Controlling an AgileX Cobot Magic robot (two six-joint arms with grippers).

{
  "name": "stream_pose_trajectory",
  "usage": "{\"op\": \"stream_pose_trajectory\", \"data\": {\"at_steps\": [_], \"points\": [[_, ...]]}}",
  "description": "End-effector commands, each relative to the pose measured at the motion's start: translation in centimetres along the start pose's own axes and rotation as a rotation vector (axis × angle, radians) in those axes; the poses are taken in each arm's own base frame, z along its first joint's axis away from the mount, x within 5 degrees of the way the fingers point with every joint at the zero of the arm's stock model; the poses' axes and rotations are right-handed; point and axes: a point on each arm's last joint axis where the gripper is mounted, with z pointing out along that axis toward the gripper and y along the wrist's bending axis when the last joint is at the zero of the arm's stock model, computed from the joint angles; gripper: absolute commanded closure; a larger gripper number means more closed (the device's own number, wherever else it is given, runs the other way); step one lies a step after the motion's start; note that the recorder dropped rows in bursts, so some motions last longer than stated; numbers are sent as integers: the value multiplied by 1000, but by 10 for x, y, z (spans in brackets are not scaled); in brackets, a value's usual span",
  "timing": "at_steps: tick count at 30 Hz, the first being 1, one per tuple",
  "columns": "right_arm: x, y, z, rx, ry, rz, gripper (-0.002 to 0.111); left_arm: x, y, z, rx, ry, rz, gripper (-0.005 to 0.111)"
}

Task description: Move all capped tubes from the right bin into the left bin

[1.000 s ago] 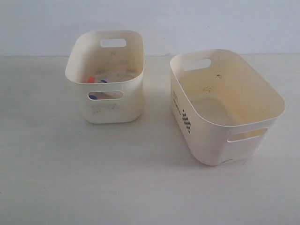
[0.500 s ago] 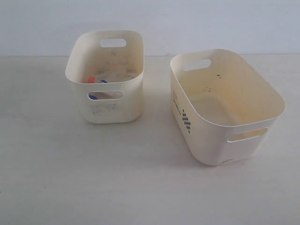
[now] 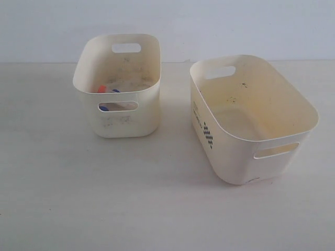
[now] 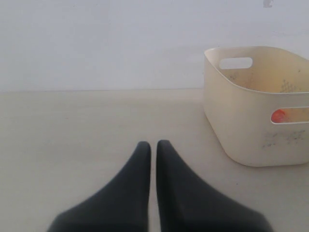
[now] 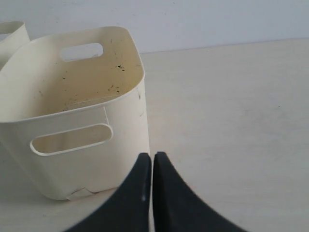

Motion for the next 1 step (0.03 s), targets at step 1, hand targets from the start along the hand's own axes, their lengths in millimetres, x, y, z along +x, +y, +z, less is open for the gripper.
{"op": "stream_pose_trajectory", "data": {"at_steps": [1], "points": [[-1, 0, 0, 3, -8, -7, 107, -2, 0, 0, 1, -7, -16, 102]]}}
